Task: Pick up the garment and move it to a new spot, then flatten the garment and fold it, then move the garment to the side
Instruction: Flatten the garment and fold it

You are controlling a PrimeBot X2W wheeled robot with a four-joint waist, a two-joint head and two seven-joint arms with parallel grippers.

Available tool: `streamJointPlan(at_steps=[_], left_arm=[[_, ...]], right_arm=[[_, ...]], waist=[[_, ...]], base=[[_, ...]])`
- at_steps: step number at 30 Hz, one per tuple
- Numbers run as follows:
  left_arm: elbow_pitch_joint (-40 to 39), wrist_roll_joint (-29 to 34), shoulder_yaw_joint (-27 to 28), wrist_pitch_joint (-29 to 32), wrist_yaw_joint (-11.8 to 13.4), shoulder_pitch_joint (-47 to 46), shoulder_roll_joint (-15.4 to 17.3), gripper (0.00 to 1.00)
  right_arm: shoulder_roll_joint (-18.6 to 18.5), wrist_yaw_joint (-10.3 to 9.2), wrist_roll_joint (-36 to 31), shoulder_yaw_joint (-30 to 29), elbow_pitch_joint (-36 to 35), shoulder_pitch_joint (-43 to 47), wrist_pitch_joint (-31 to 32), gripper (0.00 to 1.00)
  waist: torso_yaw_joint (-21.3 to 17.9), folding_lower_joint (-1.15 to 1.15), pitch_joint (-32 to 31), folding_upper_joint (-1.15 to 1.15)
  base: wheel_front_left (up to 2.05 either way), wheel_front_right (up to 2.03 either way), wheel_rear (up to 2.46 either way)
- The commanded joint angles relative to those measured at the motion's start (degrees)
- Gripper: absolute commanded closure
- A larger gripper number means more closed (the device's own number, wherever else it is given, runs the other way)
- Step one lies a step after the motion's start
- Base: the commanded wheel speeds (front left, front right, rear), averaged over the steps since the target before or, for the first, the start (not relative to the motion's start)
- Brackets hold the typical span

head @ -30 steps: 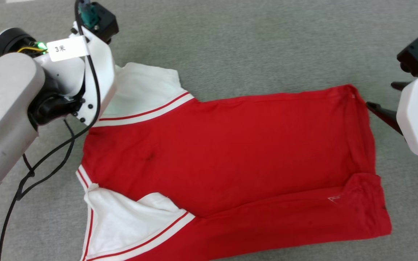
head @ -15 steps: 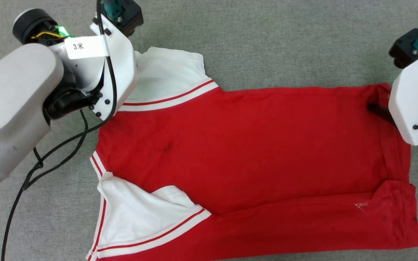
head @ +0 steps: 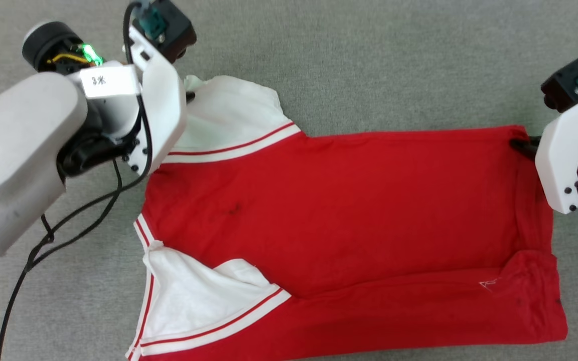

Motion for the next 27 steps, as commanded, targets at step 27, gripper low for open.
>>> streamJointPlan(at_steps=[27], left_arm=[[-18.7,-3.6,-2.5,-8.1,5.9,30.1,12.9,1.00]], right_arm=[[-7.4,-0.05,5.8,0.6,-6.7,25.0,-16.5,1.00]], waist=[[2.9,0.00,-16.1,0.00]], base=[[0.00,0.00,0.00]])
